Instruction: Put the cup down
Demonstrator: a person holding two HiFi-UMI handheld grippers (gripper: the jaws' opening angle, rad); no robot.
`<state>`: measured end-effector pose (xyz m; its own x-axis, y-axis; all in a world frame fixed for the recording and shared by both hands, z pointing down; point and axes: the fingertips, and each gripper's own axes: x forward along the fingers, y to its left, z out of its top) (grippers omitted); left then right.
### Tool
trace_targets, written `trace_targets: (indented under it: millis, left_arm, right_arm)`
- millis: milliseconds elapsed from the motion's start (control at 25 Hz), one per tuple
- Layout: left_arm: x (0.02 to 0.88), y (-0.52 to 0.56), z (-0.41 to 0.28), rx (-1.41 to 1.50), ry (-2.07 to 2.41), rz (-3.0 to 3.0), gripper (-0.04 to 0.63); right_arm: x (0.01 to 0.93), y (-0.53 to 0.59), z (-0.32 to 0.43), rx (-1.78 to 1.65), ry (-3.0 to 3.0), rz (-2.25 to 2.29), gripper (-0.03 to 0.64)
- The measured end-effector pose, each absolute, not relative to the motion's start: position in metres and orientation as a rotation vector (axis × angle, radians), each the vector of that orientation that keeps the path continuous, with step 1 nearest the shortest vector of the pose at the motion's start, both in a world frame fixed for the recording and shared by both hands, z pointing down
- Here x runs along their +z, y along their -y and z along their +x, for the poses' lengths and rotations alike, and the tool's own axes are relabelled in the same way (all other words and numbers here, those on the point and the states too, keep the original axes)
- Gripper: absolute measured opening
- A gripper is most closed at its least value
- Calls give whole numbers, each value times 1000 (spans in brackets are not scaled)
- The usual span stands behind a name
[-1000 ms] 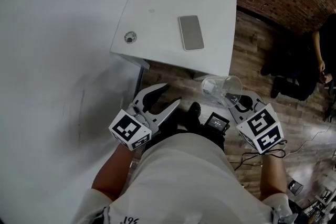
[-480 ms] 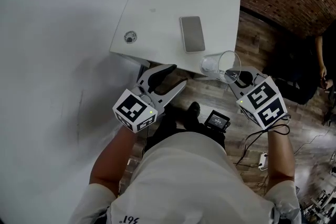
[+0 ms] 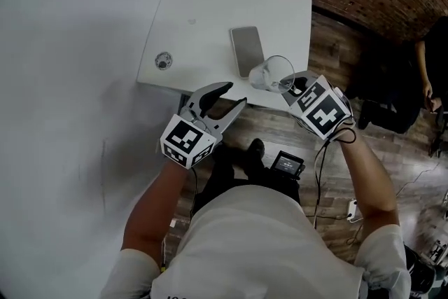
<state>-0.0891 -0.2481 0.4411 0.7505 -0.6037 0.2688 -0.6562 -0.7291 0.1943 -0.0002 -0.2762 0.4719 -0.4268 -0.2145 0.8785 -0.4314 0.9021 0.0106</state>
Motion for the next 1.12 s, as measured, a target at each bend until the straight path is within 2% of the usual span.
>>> trace_targets:
  millis: [360,1120]
  left_arm:
    - [494,269,-87,398,977,2624,181]
    - [530,294,-77,446,954,2565,181]
  right_arm:
    - [524,302,-6,283,1933,438,26]
    - [588,353,-8,194,1829,448,26]
